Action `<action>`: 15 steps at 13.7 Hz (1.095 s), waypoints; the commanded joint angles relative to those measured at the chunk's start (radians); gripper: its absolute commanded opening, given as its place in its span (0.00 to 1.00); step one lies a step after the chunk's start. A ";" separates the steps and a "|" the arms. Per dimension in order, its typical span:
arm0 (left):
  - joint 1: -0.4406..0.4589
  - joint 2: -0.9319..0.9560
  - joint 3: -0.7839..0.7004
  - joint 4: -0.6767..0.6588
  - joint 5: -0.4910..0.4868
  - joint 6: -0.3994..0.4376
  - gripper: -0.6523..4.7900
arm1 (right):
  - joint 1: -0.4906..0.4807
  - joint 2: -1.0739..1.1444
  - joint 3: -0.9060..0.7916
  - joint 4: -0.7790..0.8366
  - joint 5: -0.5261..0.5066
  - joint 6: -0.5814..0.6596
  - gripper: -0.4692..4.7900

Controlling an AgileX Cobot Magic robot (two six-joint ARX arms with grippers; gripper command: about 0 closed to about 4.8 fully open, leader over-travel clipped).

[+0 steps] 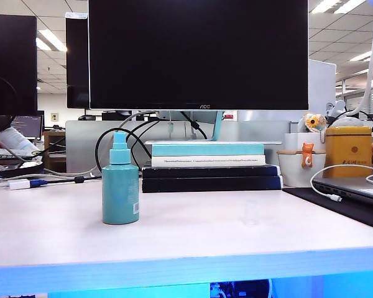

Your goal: Pick up the sprayer with the left hand, pick up its lid with the right hand then put the lid on the sprayer.

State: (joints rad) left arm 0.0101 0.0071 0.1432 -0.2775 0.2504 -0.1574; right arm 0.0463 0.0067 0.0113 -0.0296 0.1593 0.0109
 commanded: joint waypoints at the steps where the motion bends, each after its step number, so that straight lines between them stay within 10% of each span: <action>1: 0.000 -0.005 0.002 0.014 -0.003 0.003 0.22 | 0.000 0.000 -0.008 -0.070 -0.140 0.016 0.08; 5: 0.000 -0.005 0.002 0.032 -0.189 0.137 0.11 | -0.001 0.000 -0.008 -0.077 -0.134 0.025 0.08; 8: -0.001 -0.005 0.000 0.171 0.029 0.058 0.11 | 0.000 0.000 -0.008 -0.044 -0.149 0.108 0.08; 12: 0.000 0.011 0.003 0.404 -0.039 0.027 0.13 | 0.000 0.007 0.018 0.179 -0.163 0.187 0.08; 15: -0.001 0.097 0.003 0.586 0.255 0.064 0.24 | 0.000 0.128 0.118 0.216 -0.182 0.288 0.08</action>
State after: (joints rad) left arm 0.0101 0.0845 0.1432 0.2241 0.4591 -0.1040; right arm 0.0460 0.1059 0.1040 0.1452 -0.0051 0.2909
